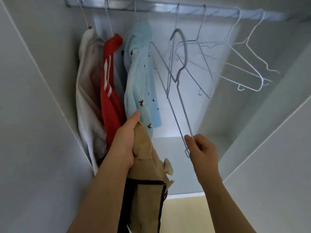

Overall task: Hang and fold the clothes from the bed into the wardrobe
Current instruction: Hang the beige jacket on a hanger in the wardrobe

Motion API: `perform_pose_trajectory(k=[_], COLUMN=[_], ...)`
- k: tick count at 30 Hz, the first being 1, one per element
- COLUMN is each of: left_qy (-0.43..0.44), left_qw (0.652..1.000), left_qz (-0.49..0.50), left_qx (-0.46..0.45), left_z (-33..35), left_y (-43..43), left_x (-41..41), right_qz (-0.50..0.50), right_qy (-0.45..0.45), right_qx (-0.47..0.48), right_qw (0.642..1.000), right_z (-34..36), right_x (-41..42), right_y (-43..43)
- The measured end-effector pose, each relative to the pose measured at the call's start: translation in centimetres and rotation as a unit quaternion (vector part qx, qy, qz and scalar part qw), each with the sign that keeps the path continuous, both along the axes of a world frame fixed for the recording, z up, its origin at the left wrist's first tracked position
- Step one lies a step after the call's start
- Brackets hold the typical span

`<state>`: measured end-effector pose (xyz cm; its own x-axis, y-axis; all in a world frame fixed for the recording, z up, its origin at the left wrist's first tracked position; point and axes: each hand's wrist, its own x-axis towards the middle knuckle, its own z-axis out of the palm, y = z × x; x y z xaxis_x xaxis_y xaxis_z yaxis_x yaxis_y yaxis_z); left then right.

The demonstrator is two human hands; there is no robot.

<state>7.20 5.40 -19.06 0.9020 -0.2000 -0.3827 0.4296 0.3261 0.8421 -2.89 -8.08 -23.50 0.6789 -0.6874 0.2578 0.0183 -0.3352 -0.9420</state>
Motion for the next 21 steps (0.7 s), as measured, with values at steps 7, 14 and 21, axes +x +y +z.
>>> perform_pose_trajectory(k=[7, 14, 21], left_qy=[-0.045, -0.051, -0.02], left_qw=[0.997, 0.989, 0.995], left_qz=[0.067, 0.138, -0.025], left_qx=[-0.005, -0.027, 0.095], left_z=[1.0, 1.7, 0.7], left_y=[-3.2, -6.7, -6.9], left_x=[-4.6, -11.3, -16.4], right_qz=[0.067, 0.065, 0.086], right_qy=[0.067, 0.133, 0.185], right_qx=[-0.125, -0.168, -0.176], right_qw=[0.988, 0.975, 0.963], right_z=[-0.4, -1.7, -0.9], right_x=[-9.0, -17.0, -19.3], right_y=[-3.7, -6.8, -6.6])
